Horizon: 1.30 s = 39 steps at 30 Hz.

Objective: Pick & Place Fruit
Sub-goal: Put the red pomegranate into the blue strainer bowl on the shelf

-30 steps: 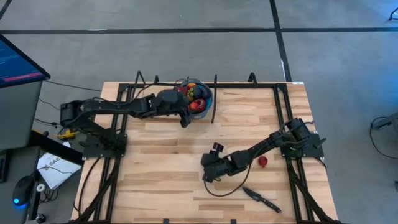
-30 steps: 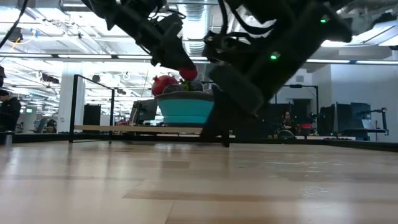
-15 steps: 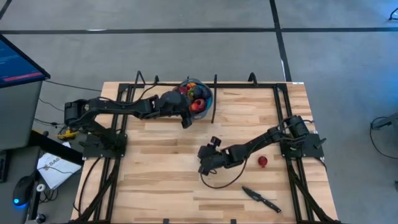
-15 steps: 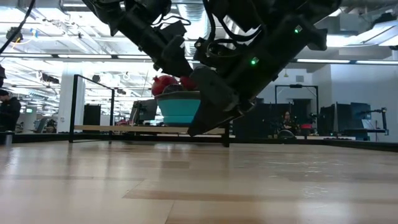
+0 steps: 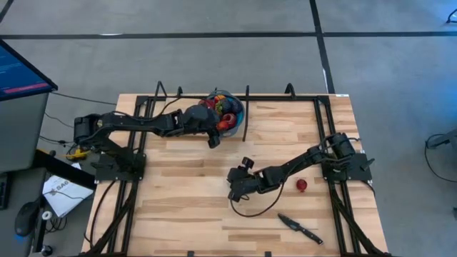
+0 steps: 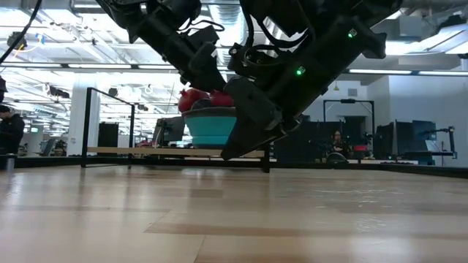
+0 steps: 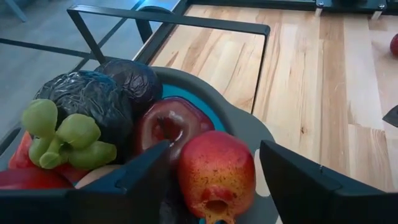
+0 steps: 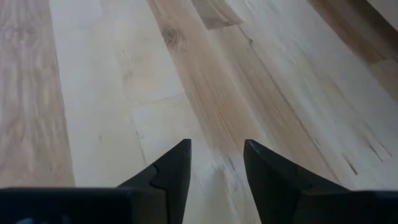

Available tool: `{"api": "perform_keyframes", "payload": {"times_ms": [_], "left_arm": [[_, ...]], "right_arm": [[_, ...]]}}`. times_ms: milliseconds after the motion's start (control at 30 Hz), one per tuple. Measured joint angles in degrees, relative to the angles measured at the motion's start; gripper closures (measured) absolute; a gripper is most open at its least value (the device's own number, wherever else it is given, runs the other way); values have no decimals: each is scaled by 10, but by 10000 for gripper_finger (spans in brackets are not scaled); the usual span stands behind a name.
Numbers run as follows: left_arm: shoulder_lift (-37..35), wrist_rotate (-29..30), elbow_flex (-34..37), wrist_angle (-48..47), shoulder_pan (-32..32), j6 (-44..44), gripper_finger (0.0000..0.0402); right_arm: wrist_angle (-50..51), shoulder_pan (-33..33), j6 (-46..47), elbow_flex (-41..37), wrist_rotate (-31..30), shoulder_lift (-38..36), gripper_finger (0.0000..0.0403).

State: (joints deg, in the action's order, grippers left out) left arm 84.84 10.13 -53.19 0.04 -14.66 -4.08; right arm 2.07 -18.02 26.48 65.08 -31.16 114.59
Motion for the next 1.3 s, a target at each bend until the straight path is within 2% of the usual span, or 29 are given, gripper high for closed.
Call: {"api": "perform_keyframes", "payload": {"times_ms": [167,400,667,767,967,1067,1300], "left_arm": [[0,0,0,0,0,0,140],[-4,0,0,1,0,-1,135],[-66,0,0,4,0,-1,135],[-96,-2,0,-2,5,0,135],[-147,-30,13,-10,45,4,135],[-164,-30,37,-9,73,4,135],[-182,-30,109,49,131,22,135]], "right_arm": [[-7,0,1,0,0,0,264],[-9,0,1,0,0,0,264],[4,0,1,0,1,-14,265],[38,0,8,-1,-2,-38,265],[236,-1,77,0,-6,-130,282],[347,-12,112,0,16,-182,290],[581,-37,205,0,188,-280,291]]}}
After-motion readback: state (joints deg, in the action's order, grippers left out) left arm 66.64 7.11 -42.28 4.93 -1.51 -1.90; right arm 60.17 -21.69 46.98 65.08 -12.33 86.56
